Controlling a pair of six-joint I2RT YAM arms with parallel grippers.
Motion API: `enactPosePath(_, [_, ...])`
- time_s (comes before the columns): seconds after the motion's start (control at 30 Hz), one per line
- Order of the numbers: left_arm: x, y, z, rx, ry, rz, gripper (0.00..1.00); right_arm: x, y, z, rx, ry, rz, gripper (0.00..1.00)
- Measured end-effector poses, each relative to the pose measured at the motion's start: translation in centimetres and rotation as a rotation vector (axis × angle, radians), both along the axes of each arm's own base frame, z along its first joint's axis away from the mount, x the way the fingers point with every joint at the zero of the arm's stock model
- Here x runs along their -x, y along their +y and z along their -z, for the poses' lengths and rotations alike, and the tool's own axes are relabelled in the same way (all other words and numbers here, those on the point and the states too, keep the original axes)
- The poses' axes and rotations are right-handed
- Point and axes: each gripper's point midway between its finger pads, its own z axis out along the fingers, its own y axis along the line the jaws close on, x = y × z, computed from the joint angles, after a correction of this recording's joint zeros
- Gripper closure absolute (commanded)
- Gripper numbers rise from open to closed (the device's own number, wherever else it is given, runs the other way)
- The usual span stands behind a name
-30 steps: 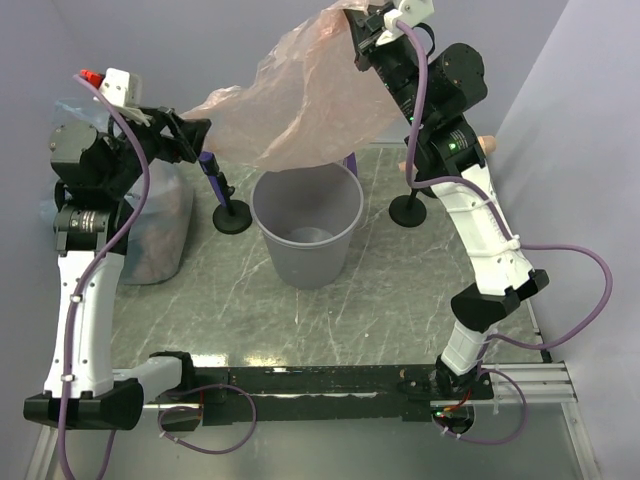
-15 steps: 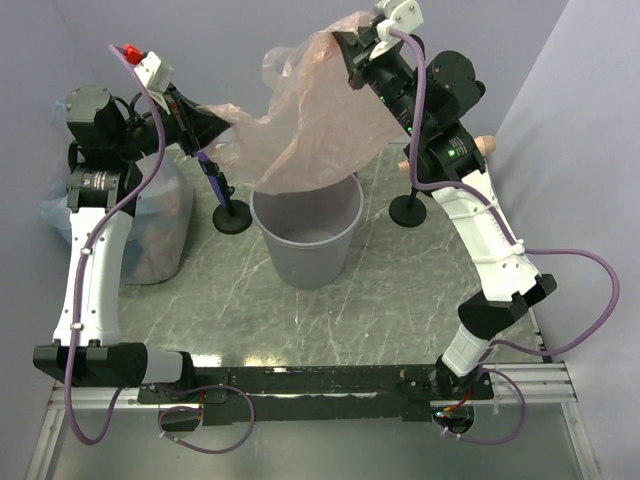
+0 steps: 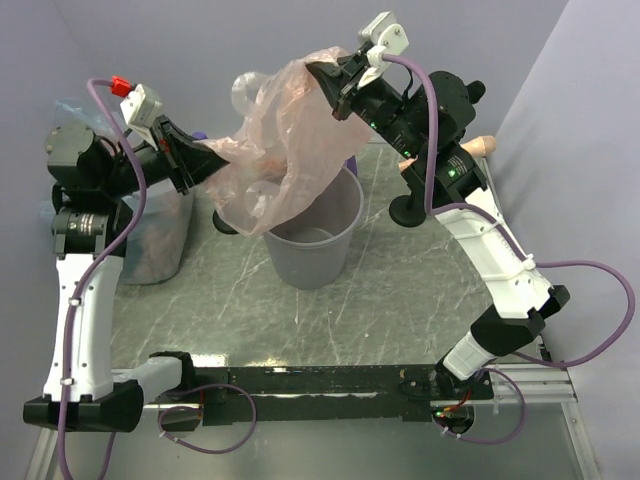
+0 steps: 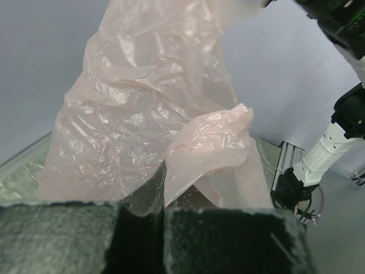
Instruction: Put the trash bags into the trash bin
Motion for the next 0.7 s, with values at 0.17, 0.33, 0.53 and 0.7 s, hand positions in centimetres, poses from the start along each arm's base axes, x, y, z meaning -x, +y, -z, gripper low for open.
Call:
enactPosePath(0.17, [-1.4,-0.1,2.2,0.020,0.094,0.004,0.99,0.6,0.0,-0.4,-0.006,-0.006,-0.008,1.00])
enactPosePath(0.33, [-2.9,-0.3,2.9,0.041,0.145,0.009,0.99,0.8,-0.5,-0.1,0.003,-0.011,0.005,1.00])
enactPosePath(0.53, [-3.1,-0.3,3.1,0.038,0.155,0.009,0.99,1.6,-1.1,2.0,0.028,0.036,0.002,1.00])
enactPosePath(0.7, [-2.6,0.0,3.6,0.018,0.164,-0.026,0.99,2.0,-0.2,3.9,0.039,0.101,-0.033,1.00])
